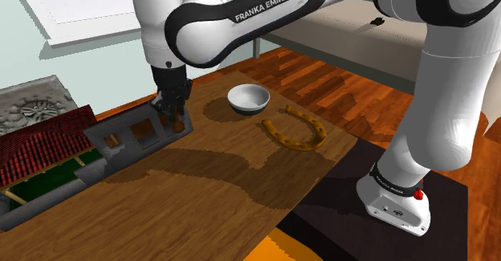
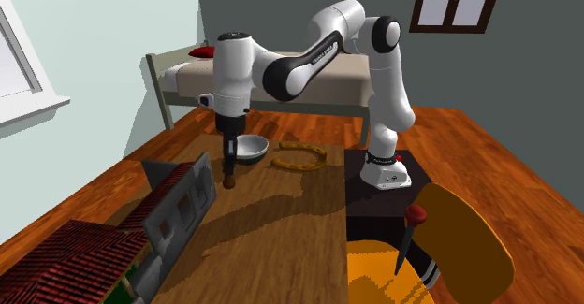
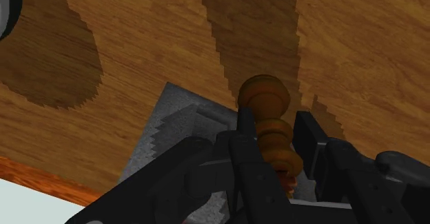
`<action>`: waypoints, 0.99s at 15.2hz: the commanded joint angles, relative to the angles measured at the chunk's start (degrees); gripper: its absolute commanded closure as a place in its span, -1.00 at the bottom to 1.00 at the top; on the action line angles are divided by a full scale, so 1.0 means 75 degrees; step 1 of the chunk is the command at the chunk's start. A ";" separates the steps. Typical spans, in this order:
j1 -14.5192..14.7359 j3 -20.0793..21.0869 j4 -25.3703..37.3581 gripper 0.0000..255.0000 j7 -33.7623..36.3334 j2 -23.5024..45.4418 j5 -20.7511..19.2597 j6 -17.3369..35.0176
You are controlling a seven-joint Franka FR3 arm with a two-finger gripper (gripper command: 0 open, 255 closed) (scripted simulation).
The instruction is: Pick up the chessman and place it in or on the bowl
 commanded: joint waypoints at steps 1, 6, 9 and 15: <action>-0.0159 -0.0016 -0.0127 1.00 -0.0207 -0.0190 0.0134 -0.0028; -0.0898 -0.0204 -0.1105 1.00 -0.1252 -0.1037 0.0744 0.0268; -0.1270 -0.0385 -0.1562 1.00 -0.1908 -0.1459 0.1074 0.0376; -0.1895 -0.0866 -0.2213 1.00 -0.3215 -0.2093 0.1597 0.0468</action>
